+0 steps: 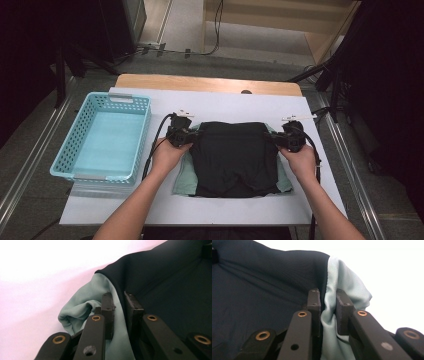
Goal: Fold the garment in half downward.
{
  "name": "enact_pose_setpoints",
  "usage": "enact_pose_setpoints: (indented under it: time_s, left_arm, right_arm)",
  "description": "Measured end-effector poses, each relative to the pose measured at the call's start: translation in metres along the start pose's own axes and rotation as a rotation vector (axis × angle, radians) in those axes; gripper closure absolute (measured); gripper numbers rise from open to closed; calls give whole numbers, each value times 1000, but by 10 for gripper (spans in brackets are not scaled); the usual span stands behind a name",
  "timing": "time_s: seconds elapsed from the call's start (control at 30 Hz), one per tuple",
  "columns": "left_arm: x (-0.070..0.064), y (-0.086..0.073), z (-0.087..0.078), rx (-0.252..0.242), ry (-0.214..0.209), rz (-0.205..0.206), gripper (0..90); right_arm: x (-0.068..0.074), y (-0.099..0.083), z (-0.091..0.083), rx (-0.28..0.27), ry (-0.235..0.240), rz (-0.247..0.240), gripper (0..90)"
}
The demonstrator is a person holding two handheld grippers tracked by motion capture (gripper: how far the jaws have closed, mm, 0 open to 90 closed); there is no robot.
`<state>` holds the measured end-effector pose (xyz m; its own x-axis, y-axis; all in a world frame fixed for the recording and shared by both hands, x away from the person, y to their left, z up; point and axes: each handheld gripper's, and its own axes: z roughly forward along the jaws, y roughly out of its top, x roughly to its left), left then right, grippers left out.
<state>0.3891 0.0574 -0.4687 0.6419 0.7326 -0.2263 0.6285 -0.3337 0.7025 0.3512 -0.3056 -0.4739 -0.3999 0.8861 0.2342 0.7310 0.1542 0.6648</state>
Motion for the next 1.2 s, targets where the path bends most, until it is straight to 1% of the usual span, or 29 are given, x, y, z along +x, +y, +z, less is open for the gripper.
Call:
enact_pose_setpoints:
  time_s: [0.07, 0.13, 0.23, 0.37, 0.4, 0.43, 0.47, 0.5, 0.6, 0.63, 0.7, 0.73, 0.77, 0.8, 0.93, 1.0, 1.03, 1.07, 1.13, 1.2]
  left_arm:
    - [3, 3, -1, -10, -4, -13, 807]
    - [4, 5, 0, -19, -1, -21, 808]
    - [4, 6, 3, -13, 1, -23, 808]
    - [3, 10, 7, -9, -9, -26, 807]
    - [3, 11, 9, -11, -17, -35, 807]
    - [2, 12, 10, -9, -22, -37, 807]
    - [2, 12, 11, -5, -30, -38, 807]
    - [1, 13, 12, -7, -34, -40, 807]
    - [0, 16, 16, -8, -37, -36, 809]
    - [0, 17, 17, -6, -26, -28, 810]
    - [1, 19, 19, -5, 7, -4, 827]
    - [3, 19, 20, 0, 10, -5, 834]
    - [4, 18, 21, 1, 10, -15, 834]
    - [6, 17, 22, 9, 5, -18, 834]
    - [8, 17, 24, 5, -4, -29, 829]
    - [8, 17, 25, 6, -15, -33, 765]
    - [7, 16, 25, 4, -10, -23, 707]
    - [6, 16, 25, 3, -6, -6, 661]
    - [5, 16, 24, 1, -6, 20, 576]
    - [5, 16, 24, 12, -33, 28, 483]
  right_arm:
    - [-1, 4, 1, 2, 0, -19, 752]
    - [-4, 8, 2, -4, 4, -10, 752]
    - [-6, 13, 6, -3, 0, -13, 752]
    - [-10, 18, 7, 21, -16, -14, 754]
    - [-11, 19, 7, 16, -19, -18, 754]
    - [-13, 20, 7, 17, -27, -11, 754]
    - [-15, 21, 6, 12, -32, -16, 754]
    - [-17, 22, 6, 7, -39, -6, 754]
    - [-24, 23, 5, -5, -50, 4, 754]
    - [-25, 23, 5, -1, -56, 8, 754]
    - [-27, 23, 7, 1, -62, 16, 753]
    - [-27, 22, 8, 5, -60, 19, 753]
    - [-27, 21, 9, 9, -56, 22, 753]
    - [-27, 21, 10, 9, -45, 27, 752]
    - [-27, 19, 13, 25, -17, 49, 735]
    - [-27, 18, 14, 33, -20, 51, 719]
    - [-28, 17, 14, 29, -17, 51, 708]
    - [-28, 17, 13, 23, -13, 55, 685]
    - [-30, 16, 11, 20, -3, 59, 605]
    - [-30, 16, 8, 13, -1, 55, 528]
